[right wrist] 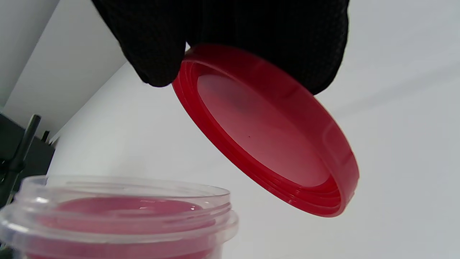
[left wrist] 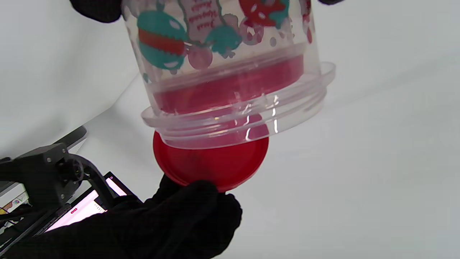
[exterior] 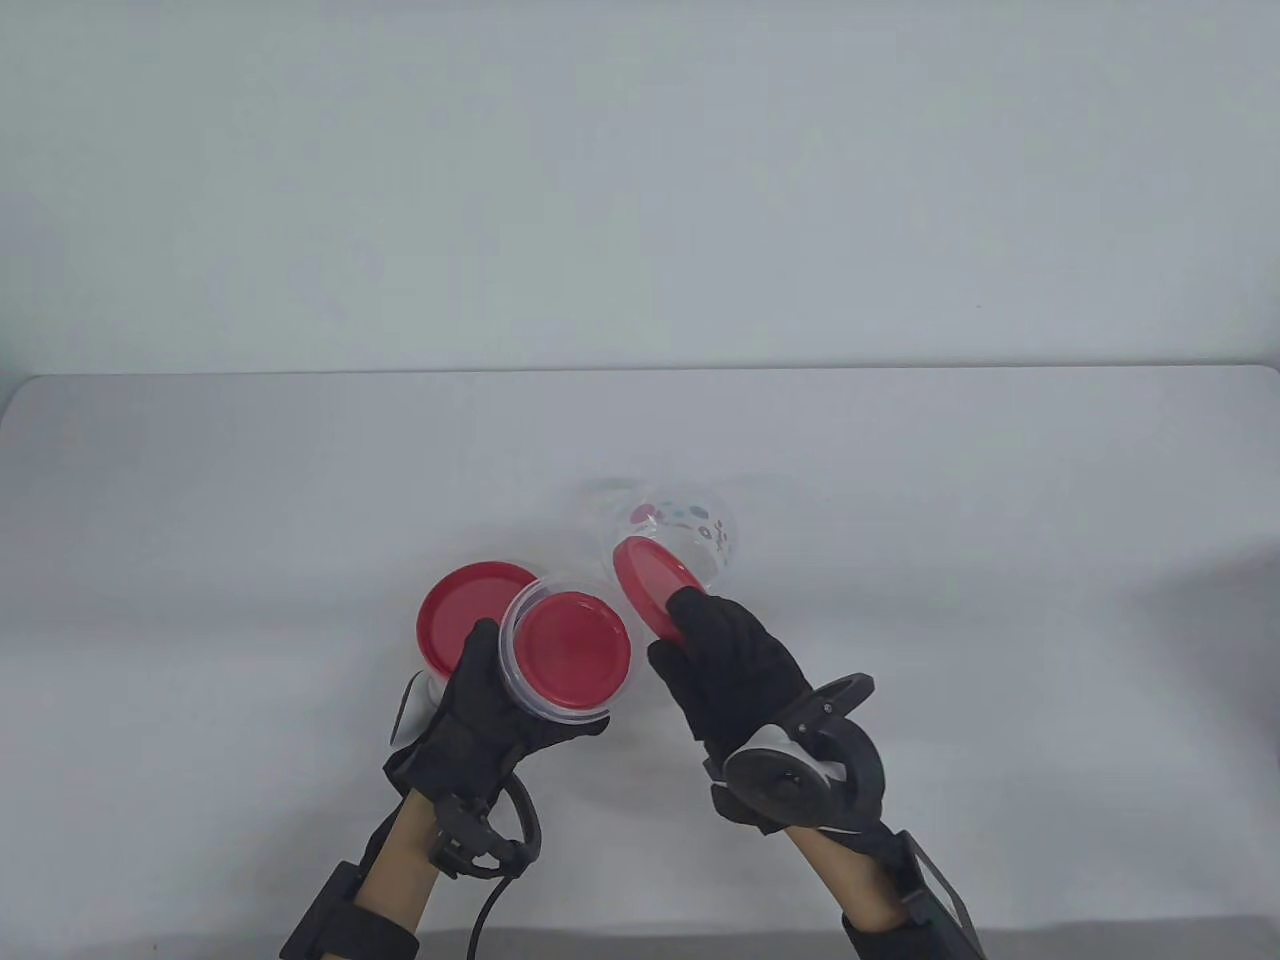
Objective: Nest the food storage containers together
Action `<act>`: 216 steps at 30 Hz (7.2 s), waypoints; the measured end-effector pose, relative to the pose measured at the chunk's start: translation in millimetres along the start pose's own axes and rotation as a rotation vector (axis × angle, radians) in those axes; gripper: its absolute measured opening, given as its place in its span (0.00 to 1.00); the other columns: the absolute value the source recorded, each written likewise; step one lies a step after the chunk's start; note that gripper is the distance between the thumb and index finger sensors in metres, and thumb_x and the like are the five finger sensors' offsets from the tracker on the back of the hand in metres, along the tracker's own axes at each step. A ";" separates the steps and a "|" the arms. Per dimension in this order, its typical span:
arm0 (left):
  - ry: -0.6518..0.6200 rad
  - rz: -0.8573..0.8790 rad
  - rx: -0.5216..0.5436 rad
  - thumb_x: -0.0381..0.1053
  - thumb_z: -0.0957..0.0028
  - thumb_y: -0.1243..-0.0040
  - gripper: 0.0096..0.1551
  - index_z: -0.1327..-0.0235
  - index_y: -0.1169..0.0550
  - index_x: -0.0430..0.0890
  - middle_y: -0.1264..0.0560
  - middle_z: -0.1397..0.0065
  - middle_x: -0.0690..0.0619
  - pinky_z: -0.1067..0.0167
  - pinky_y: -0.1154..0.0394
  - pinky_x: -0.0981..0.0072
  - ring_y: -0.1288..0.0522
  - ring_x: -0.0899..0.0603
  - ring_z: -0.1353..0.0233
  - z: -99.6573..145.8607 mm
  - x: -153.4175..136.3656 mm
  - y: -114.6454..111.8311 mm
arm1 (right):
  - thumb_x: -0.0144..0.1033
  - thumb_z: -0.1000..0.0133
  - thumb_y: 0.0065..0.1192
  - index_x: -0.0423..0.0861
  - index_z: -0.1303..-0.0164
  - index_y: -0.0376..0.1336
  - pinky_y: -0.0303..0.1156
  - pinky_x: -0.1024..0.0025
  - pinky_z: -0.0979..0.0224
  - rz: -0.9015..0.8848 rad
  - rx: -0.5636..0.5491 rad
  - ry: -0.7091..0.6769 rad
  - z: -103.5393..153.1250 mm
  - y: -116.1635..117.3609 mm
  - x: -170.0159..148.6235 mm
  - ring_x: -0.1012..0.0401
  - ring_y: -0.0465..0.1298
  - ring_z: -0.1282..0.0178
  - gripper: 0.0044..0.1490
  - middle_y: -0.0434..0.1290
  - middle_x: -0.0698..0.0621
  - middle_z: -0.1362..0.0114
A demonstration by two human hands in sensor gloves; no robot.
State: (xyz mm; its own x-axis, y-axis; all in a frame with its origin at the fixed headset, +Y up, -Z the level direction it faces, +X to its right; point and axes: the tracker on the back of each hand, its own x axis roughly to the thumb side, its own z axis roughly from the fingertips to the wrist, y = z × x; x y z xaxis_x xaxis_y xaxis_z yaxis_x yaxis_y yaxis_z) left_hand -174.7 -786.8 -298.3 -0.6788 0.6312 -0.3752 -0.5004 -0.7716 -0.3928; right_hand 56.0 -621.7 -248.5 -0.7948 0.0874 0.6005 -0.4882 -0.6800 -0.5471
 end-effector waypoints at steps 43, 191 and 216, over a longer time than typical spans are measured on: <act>0.007 -0.015 -0.005 0.69 0.27 0.74 0.44 0.09 0.67 0.49 0.61 0.08 0.36 0.25 0.45 0.33 0.53 0.23 0.15 -2.4 -5.0 -3.1 | 0.47 0.33 0.52 0.45 0.19 0.54 0.59 0.38 0.28 -0.143 0.276 -0.090 -9.4 22.3 33.6 0.40 0.60 0.22 0.35 0.57 0.40 0.18; -0.231 -0.106 -0.012 0.70 0.28 0.77 0.44 0.14 0.77 0.58 0.76 0.11 0.43 0.23 0.67 0.33 0.73 0.29 0.14 2.5 28.5 -16.3 | 0.39 0.31 0.46 0.40 0.14 0.48 0.76 0.59 0.54 -0.379 0.668 0.810 69.3 87.2 -96.9 0.49 0.80 0.54 0.36 0.64 0.32 0.23; -0.103 -0.877 0.323 0.67 0.29 0.69 0.45 0.17 0.75 0.58 0.78 0.12 0.49 0.24 0.76 0.36 0.78 0.35 0.14 10.3 59.2 -16.8 | 0.41 0.31 0.44 0.39 0.14 0.45 0.76 0.60 0.56 -0.507 0.693 0.757 86.0 80.9 -80.8 0.50 0.80 0.56 0.37 0.62 0.30 0.23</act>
State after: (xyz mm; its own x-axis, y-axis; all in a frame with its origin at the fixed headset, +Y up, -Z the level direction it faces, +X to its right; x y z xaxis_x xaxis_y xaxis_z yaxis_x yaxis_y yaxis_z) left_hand -212.0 -737.3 -305.2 -0.0249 0.9993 0.0267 -0.9700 -0.0177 -0.2423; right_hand 111.7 -746.4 -291.2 -0.6912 0.7221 0.0268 -0.6972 -0.6762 0.2381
